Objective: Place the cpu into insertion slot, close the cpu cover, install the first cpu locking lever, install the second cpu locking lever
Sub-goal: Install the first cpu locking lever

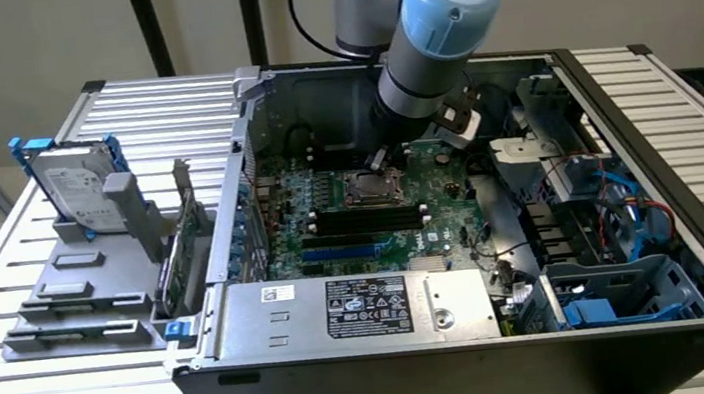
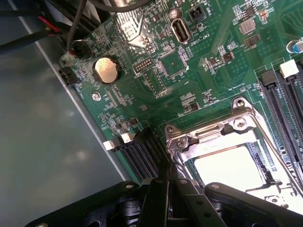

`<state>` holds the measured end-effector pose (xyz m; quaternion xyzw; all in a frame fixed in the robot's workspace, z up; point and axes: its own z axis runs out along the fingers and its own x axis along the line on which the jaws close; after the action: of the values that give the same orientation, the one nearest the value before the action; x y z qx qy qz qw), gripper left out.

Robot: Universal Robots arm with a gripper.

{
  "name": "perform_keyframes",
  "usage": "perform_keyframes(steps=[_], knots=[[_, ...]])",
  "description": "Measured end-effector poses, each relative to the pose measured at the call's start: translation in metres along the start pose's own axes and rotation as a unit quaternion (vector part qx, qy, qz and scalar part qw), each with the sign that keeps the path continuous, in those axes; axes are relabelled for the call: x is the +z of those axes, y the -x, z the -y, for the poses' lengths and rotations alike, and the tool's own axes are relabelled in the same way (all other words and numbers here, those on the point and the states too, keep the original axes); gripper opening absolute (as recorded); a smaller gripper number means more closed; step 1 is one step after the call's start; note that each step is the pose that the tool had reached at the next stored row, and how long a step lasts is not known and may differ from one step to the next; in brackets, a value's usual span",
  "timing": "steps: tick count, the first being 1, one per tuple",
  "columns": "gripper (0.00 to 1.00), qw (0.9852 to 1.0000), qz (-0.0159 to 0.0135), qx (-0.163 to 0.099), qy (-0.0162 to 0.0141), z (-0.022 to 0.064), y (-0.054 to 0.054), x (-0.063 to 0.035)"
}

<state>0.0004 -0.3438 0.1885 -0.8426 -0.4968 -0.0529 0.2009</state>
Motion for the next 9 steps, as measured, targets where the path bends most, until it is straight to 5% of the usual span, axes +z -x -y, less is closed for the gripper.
perform_keyframes(steps=[3,9], knots=[[0.11,1.0000,-0.0045,-0.001,-0.0027,-0.0003,0.0006,-0.0001],[0.11,1.0000,-0.0043,0.000,-0.0043,0.0024,0.0020,-0.0031]])
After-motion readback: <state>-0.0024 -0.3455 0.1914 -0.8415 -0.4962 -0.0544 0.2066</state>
